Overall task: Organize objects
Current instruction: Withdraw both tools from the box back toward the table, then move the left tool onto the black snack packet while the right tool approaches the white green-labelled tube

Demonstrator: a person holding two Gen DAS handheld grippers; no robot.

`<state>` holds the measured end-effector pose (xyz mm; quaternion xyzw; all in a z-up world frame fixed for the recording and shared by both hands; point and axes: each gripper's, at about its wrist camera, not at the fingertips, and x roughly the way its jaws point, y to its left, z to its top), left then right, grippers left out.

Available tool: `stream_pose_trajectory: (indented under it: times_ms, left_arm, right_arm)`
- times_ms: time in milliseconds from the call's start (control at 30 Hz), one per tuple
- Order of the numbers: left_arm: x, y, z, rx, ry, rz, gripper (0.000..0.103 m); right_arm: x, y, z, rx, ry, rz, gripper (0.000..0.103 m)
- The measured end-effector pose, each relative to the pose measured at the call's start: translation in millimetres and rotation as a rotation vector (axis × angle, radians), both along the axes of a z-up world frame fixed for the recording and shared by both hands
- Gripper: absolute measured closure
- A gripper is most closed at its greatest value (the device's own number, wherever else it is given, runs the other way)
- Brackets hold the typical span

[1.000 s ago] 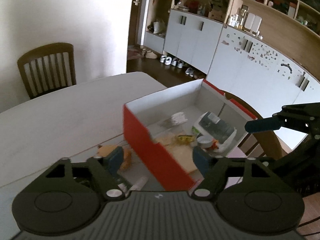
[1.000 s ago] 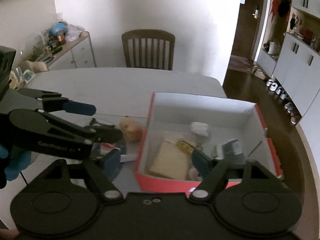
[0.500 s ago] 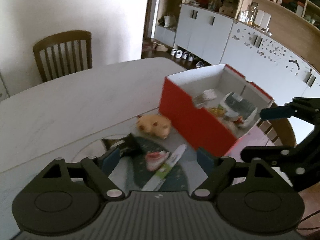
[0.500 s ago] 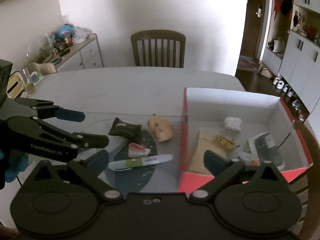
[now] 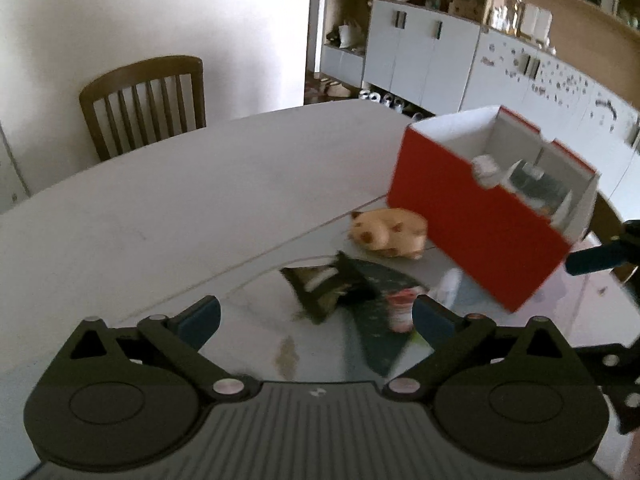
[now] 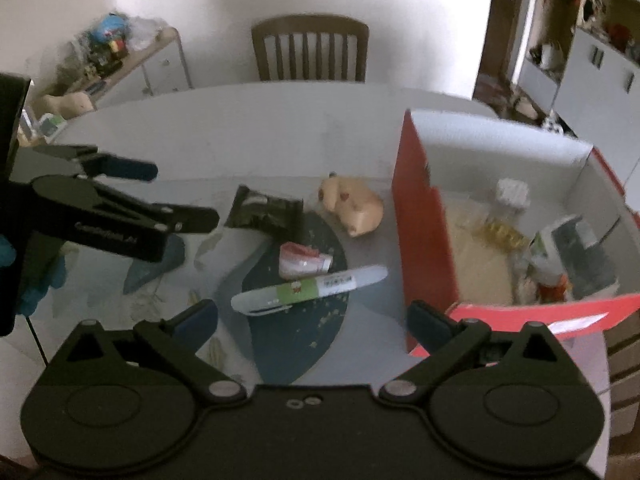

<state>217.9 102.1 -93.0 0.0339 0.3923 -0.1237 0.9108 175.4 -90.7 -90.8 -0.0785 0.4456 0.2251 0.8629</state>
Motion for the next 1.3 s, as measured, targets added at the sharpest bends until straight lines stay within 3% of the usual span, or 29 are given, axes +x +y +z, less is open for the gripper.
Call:
stream_pose_trajectory:
  times_ms: [200, 567, 900, 1300]
  left_arm:
    - [20.7, -2.0, -34.9, 0.108, 0.008, -0.085, 0.001]
    - [56.0, -19.7, -55.6, 0.201, -0.007, -0.229, 0.001]
    - [77.5, -29.9, -68.7, 0.193, 0.008, -0.278, 0.001]
    - [92.5, -26.2, -72.3, 0.135, 0.03, -0.252, 0.001]
  right_arm:
    - [10.4, 14.4, -19.7, -0.004, 0.049, -0.057, 0.003]
    - [33.2, 31.3, -50.8, -0.06, 0.087, -0.126, 0.004]
    - [42.1, 45.8, -67.4, -0.065, 0.17, -0.211, 0.005]
    - [51.9, 54.9, -69.1, -0.071, 0.135, -0.343, 0.007]
